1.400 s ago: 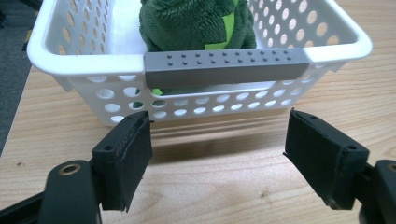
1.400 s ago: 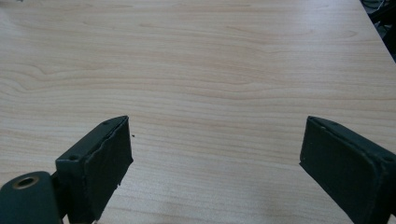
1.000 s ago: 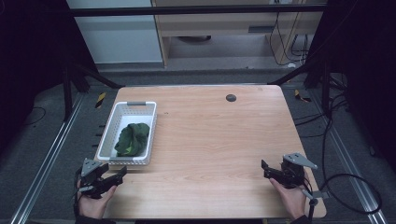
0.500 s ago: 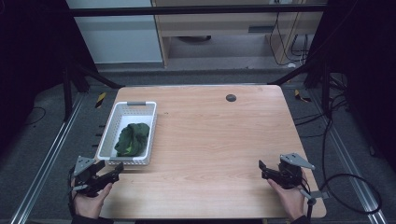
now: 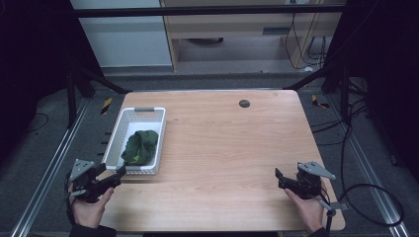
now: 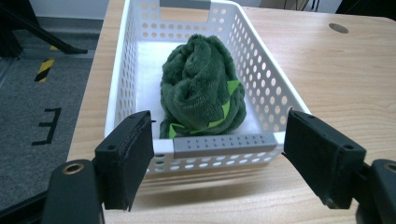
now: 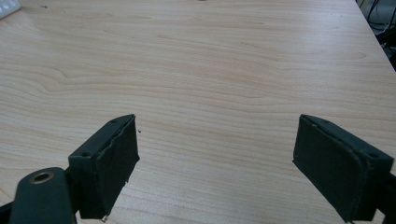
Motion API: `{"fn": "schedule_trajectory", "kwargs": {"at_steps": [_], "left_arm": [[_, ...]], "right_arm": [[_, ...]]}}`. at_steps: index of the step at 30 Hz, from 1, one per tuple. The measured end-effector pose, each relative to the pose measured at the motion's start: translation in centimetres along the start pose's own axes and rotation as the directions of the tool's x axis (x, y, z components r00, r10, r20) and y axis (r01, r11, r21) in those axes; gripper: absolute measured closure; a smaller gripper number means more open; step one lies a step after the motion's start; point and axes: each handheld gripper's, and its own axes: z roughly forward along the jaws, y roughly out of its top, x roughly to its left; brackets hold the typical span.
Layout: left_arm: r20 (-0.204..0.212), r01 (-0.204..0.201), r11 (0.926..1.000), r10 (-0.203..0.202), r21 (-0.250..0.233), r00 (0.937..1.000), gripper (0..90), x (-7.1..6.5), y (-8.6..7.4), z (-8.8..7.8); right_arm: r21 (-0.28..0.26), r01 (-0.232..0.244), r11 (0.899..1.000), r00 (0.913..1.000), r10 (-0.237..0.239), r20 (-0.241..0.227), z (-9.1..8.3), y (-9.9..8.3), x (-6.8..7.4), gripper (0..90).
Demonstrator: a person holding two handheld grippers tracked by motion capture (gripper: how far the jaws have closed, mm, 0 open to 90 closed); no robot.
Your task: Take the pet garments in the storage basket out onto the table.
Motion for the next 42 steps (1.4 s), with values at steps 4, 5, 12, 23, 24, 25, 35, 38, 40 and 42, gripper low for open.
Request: {"fn": "schedule_trajectory", "kwargs": {"at_steps": [4, 5, 12, 23, 24, 25, 35, 38, 40, 42], "left_arm": [[0.009, -0.017, 0.9998, 0.017, -0.011, 0.9998, 23.4, -0.3, 1.0, 0.3], [0.009, -0.017, 0.9998, 0.017, -0.011, 0.9998, 23.4, -0.3, 1.0, 0.3], [0.018, -0.029, 0.9994, 0.029, -0.018, 0.9994, 22.8, -0.6, 2.1, 0.7], [0.026, -0.021, 0.9990, 0.022, -0.039, 0.9994, 22.5, -0.7, 4.1, 1.7], [0.025, -0.022, 0.9989, 0.024, -0.040, 0.9994, 22.4, -0.7, 4.3, 1.8], [0.025, -0.023, 0.9988, 0.024, -0.043, 0.9994, 22.4, -0.7, 4.4, 1.8], [0.028, -0.011, 0.9985, 0.013, -0.054, 0.9995, 22.0, 0.0, 5.6, 2.5], [0.024, -0.022, 0.9989, 0.023, -0.042, 0.9995, 21.7, 0.1, 6.0, 3.2], [0.019, -0.024, 0.9989, 0.025, -0.040, 0.9995, 21.6, 0.1, 6.1, 3.4], [0.012, -0.030, 0.9992, 0.030, -0.028, 0.9995, 21.4, 0.2, 6.3, 3.9]], "right_arm": [[-0.011, 0.004, 1.000, 1.0000, -0.004, 0.009, -0.1, 0.0, 0.0, 13.6], [-0.011, 0.004, 1.000, 1.0000, -0.004, 0.009, -0.1, 0.0, 0.0, 13.6], [-0.013, 0.003, 1.000, 0.9999, -0.003, 0.014, -0.1, 0.1, -0.1, 13.7], [-0.016, 0.004, 1.000, 1.0000, -0.004, 0.008, -0.2, 0.1, -0.1, 13.8], [-0.016, 0.007, 1.000, 0.9999, -0.006, 0.010, -0.1, 0.1, -0.1, 13.8], [-0.016, 0.006, 1.000, 0.9999, -0.005, 0.010, -0.1, 0.1, -0.1, 13.8], [-0.015, 0.006, 1.000, 1.0000, -0.006, 0.005, 0.0, 0.1, -0.1, 13.8], [-0.008, 0.007, 1.000, 1.0000, -0.007, 0.002, 0.1, 0.1, -0.1, 13.7], [-0.010, 0.008, 1.000, 1.0000, -0.008, 0.001, 0.0, 0.1, 0.0, 13.7], [-0.010, 0.008, 1.000, 1.0000, -0.008, 0.001, 0.0, 0.1, 0.0, 13.7]]}}
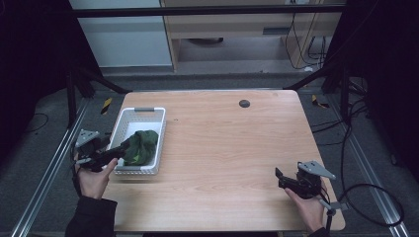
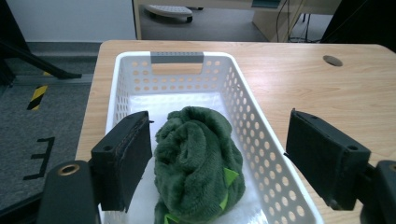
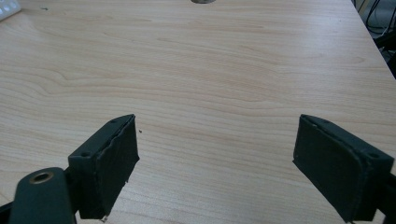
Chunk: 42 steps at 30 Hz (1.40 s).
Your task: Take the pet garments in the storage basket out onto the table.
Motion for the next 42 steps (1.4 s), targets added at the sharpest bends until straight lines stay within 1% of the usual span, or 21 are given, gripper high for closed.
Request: {"fn": "schedule_trajectory", "kwargs": {"at_steps": [5, 8, 13, 18, 23, 35, 42], "left_arm": [[-0.009, -0.010, 0.9994, 0.010, 0.034, 0.9999, 21.2, 0.3, 0.4, 1.1], [-0.006, -0.009, 0.9989, 0.009, 0.045, 0.9999, 21.3, 0.4, 0.6, 1.6], [-0.016, -0.023, 0.9978, 0.024, 0.062, 0.9996, 21.4, 0.2, 0.8, 2.5], [-0.019, -0.036, 0.9952, 0.038, 0.091, 0.9991, 21.6, 0.0, 0.8, 3.3], [-0.023, -0.041, 0.9922, 0.043, 0.118, 0.9988, 21.8, -0.1, 0.8, 4.1], [-0.029, -0.055, 0.9809, 0.062, 0.186, 0.9977, 21.4, -0.3, 0.6, 5.8], [-0.029, -0.070, 0.9717, 0.078, 0.226, 0.9965, 21.0, -0.7, 0.3, 6.7]], "right_arm": [[0.006, -0.002, 1.000, 1.0000, 0.002, -0.003, 0.1, 0.0, 0.0, 13.6], [0.005, -0.001, 1.000, 1.0000, 0.001, -0.003, 0.1, 0.0, 0.0, 13.7], [0.005, -0.002, 1.000, 1.0000, 0.002, -0.003, 0.1, 0.0, -0.1, 13.6], [0.010, -0.001, 1.000, 1.0000, 0.001, -0.006, 0.1, 0.0, -0.1, 13.5], [0.013, -0.001, 1.000, 1.0000, 0.002, -0.008, 0.2, 0.0, -0.1, 13.5], [0.025, -0.001, 1.000, 0.9998, 0.002, -0.017, 0.3, -0.1, 0.0, 13.2], [0.023, 0.002, 1.000, 0.9999, -0.001, -0.014, 0.3, -0.1, -0.1, 13.2]]}}
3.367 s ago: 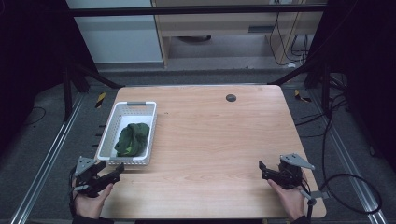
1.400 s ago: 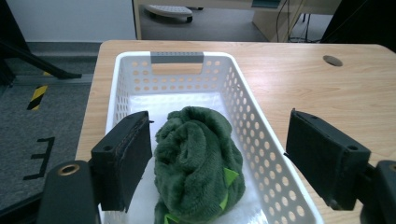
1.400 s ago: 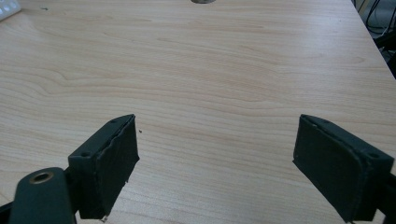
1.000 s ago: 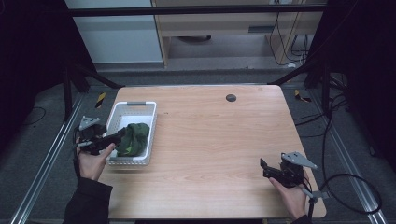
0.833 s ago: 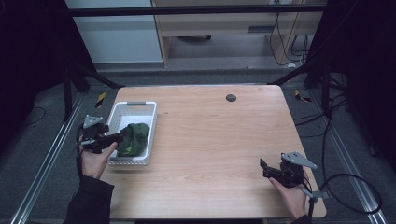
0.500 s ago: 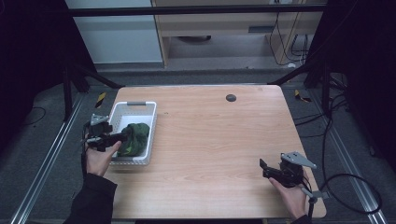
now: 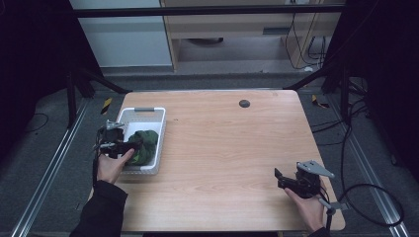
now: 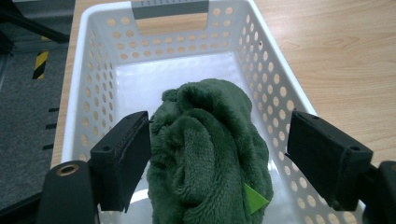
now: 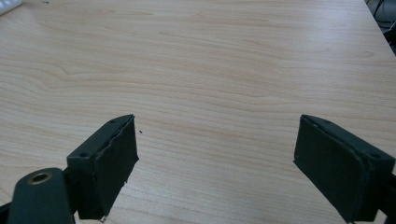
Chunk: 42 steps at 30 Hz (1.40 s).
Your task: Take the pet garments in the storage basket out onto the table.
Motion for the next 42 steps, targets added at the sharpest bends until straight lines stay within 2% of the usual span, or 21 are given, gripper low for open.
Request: {"fn": "schedule_trajectory", "kwargs": {"at_steps": [9, 14, 20, 24, 33, 38, 42], "left_arm": [[0.002, 0.007, 0.9988, -0.007, 0.049, 1.0000, 20.8, 0.0, -0.4, 1.3], [-0.010, -0.003, 0.9970, 0.004, 0.077, 0.9999, 20.3, -0.1, -0.5, 1.7], [-0.021, -0.012, 0.9921, 0.014, 0.125, 0.9997, 19.6, -0.2, -0.6, 2.4], [-0.023, -0.003, 0.9897, 0.006, 0.143, 0.9997, 20.4, -0.1, -0.6, 2.8], [-0.029, 0.014, 0.9856, -0.009, 0.168, 0.9995, 27.7, 0.1, -0.6, 3.3], [-0.042, 0.018, 0.9823, -0.010, 0.186, 0.9991, 35.3, 0.1, -0.7, 3.5], [-0.038, 0.048, 0.9803, -0.041, 0.191, 0.9984, 41.3, 0.2, -0.7, 3.6]], "right_arm": [[0.005, 0.000, 1.000, 1.0000, 0.000, -0.001, 0.0, 0.0, 0.0, 13.0], [0.011, -0.002, 1.000, 1.0000, 0.002, -0.005, 0.1, 0.0, 0.0, 12.9], [0.015, 0.001, 1.000, 1.0000, -0.001, -0.007, 0.1, -0.1, 0.0, 12.7], [0.018, 0.000, 1.000, 1.0000, 0.000, -0.008, 0.2, -0.1, 0.0, 12.6], [0.027, 0.004, 1.000, 0.9999, -0.004, -0.012, 0.3, -0.1, 0.0, 12.3], [0.031, 0.007, 1.000, 0.9999, -0.007, -0.009, 0.3, -0.1, 0.0, 12.4], [0.042, 0.002, 0.999, 0.9999, -0.002, -0.011, 0.4, -0.2, 0.0, 12.4]]}}
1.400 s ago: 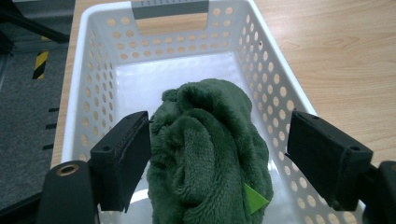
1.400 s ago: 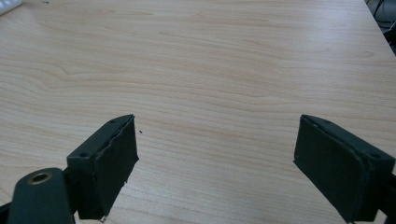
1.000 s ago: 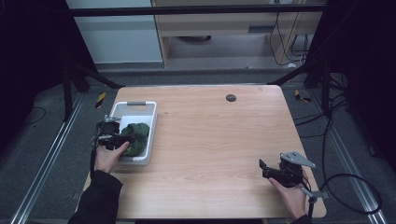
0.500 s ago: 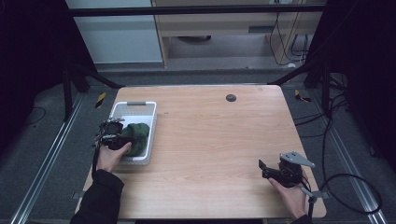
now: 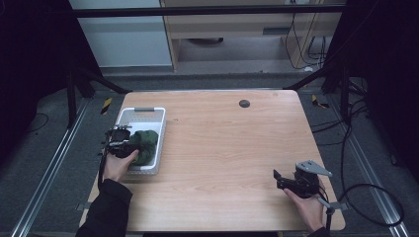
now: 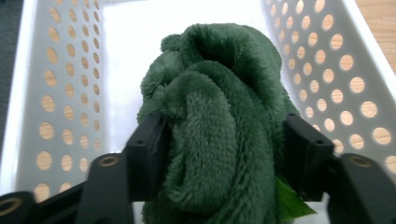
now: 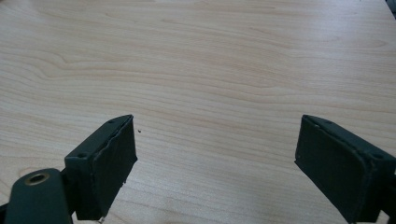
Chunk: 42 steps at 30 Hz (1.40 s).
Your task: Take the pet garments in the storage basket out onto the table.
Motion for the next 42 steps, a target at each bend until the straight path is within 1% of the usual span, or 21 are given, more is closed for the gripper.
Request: {"fn": "schedule_trajectory", "kwargs": {"at_steps": [3, 8, 9, 10, 11, 16, 19, 21, 23, 24, 26, 27, 29, 30, 31, 33, 40, 41, 42], "left_arm": [[0.009, 0.005, 1.0000, -0.005, 0.008, 1.0000, 46.7, 0.2, 0.0, 0.0], [0.021, 0.014, 0.9999, -0.014, 0.004, 0.9997, 56.6, 0.3, -0.1, -0.1], [0.024, 0.018, 0.9998, -0.018, -0.002, 0.9996, 56.6, 0.4, -0.2, -0.2], [0.031, 0.023, 0.9997, -0.022, -0.008, 0.9993, 57.7, 0.5, -0.3, -0.2], [0.038, 0.025, 0.9996, -0.024, -0.016, 0.9990, 58.6, 0.5, -0.5, -0.2], [0.036, 0.008, 0.9994, -0.006, -0.034, 0.9993, 61.7, 0.8, -0.7, -0.7], [0.032, 0.005, 0.9994, -0.004, -0.036, 0.9995, 63.0, 0.9, -0.6, -0.8], [0.029, -0.004, 0.9994, 0.005, -0.035, 0.9996, 63.6, 0.9, -0.6, -1.0], [0.043, 0.001, 0.9993, 0.000, -0.036, 0.9991, 64.1, 1.0, -0.5, -1.4], [0.043, 0.001, 0.9993, 0.000, -0.036, 0.9991, 64.3, 1.0, -0.5, -1.4], [0.044, 0.000, 0.9990, 0.002, -0.045, 0.9990, 64.4, 1.1, -0.5, -1.8], [0.041, -0.006, 0.9987, 0.008, -0.050, 0.9991, 64.5, 1.3, -0.4, -2.0], [0.045, 0.002, 0.9975, 0.001, -0.071, 0.9990, 64.7, 1.5, -0.3, -2.6], [0.047, -0.001, 0.9969, 0.005, -0.079, 0.9989, 64.8, 1.6, -0.3, -2.9], [0.054, -0.002, 0.9952, 0.007, -0.098, 0.9985, 64.8, 1.8, -0.2, -3.5], [0.056, -0.003, 0.9942, 0.010, -0.108, 0.9984, 64.8, 1.8, -0.2, -3.8], [0.042, -0.048, 0.9886, 0.054, -0.143, 0.9977, 64.9, 1.3, 0.1, -5.5], [0.041, -0.051, 0.9870, 0.058, -0.152, 0.9975, 64.9, 1.3, 0.1, -5.8], [0.045, -0.050, 0.9862, 0.058, -0.158, 0.9973, 64.9, 1.3, 0.2, -6.1]], "right_arm": [[0.001, 0.000, 1.000, 1.0000, 0.001, -0.003, 0.0, 0.0, 0.0, 12.4], [0.008, 0.000, 1.000, 1.0000, 0.000, -0.001, 0.1, 0.0, 0.0, 12.4], [0.008, 0.000, 1.000, 1.0000, 0.000, -0.001, 0.1, 0.0, 0.0, 12.4], [0.007, 0.011, 1.000, 0.9999, -0.011, 0.003, 0.2, 0.0, 0.0, 12.4], [0.009, 0.008, 1.000, 1.0000, -0.008, 0.003, 0.3, -0.1, 0.0, 12.4], [0.011, 0.006, 1.000, 1.0000, -0.006, -0.004, 0.3, 0.0, 0.0, 12.5], [0.011, 0.006, 1.000, 1.0000, -0.006, -0.006, 0.3, -0.1, -0.1, 12.6], [0.009, 0.012, 1.000, 0.9999, -0.012, -0.008, 0.3, -0.1, -0.1, 12.6], [0.008, 0.029, 1.000, 0.9996, -0.029, -0.003, 0.4, -0.2, -0.1, 12.7], [0.008, 0.029, 1.000, 0.9996, -0.029, -0.003, 0.4, -0.2, -0.1, 12.7], [0.013, 0.029, 1.000, 0.9996, -0.029, -0.004, 0.4, -0.3, 0.0, 12.7], [0.011, 0.038, 0.999, 0.9993, -0.038, 0.001, 0.5, -0.4, -0.1, 12.8], [0.009, 0.038, 0.999, 0.9993, -0.038, 0.003, 0.5, -0.4, -0.1, 12.8], [0.011, 0.030, 0.999, 0.9996, -0.030, 0.000, 0.5, -0.4, -0.1, 12.9], [0.008, 0.039, 0.999, 0.9992, -0.039, 0.005, 0.5, -0.4, -0.1, 12.9], [0.008, 0.038, 0.999, 0.9993, -0.038, 0.004, 0.5, -0.4, -0.1, 12.9], [0.010, 0.035, 0.999, 0.9994, -0.035, 0.004, 0.4, -0.4, 0.0, 13.1], [0.009, 0.048, 0.999, 0.9988, -0.048, 0.009, 0.5, -0.5, 0.0, 13.2], [0.010, 0.050, 0.999, 0.9987, -0.050, 0.007, 0.4, -0.5, 0.0, 13.1]]}}
